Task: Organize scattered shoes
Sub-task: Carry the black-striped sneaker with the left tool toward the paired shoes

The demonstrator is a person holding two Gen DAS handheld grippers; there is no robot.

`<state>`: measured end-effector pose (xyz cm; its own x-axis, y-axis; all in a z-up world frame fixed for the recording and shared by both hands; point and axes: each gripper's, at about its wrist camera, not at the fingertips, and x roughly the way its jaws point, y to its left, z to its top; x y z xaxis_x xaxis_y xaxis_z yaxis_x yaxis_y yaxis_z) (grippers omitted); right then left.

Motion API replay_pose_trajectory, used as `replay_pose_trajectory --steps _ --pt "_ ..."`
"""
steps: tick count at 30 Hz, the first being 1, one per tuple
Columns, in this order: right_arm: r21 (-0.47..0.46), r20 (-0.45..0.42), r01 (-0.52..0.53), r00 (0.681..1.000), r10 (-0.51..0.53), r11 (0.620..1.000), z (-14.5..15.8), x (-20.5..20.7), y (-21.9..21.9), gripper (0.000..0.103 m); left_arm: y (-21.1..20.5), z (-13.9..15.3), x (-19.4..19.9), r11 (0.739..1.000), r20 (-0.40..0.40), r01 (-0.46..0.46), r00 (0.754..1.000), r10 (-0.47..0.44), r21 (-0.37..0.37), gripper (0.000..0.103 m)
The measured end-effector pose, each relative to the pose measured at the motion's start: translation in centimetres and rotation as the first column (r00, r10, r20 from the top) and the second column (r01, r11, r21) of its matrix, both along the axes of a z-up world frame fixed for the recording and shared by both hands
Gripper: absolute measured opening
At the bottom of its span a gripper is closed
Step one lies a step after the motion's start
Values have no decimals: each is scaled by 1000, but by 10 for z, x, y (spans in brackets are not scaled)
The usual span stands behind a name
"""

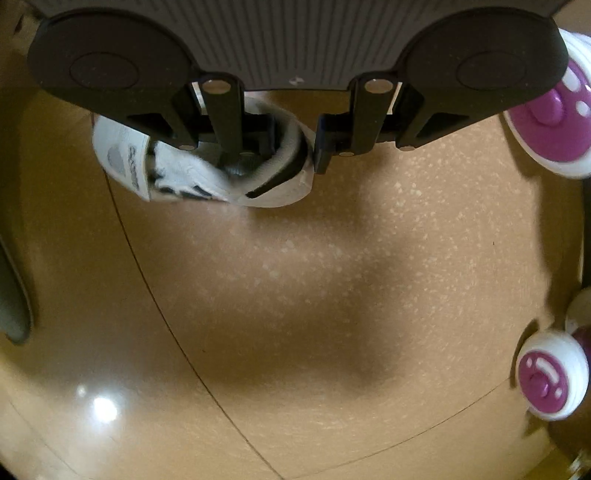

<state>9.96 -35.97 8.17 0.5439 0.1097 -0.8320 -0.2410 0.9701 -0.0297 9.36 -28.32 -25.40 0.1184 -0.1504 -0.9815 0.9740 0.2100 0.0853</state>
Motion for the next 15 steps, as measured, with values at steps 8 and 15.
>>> replay_pose_trajectory --steps 8,15 --pt "23 33 -36 999 35 999 12 3 22 83 42 45 4 993 -12 -108 994 108 -52 54" --pt "91 45 -20 999 16 996 22 12 38 83 166 116 27 932 52 -349 934 355 -95 54"
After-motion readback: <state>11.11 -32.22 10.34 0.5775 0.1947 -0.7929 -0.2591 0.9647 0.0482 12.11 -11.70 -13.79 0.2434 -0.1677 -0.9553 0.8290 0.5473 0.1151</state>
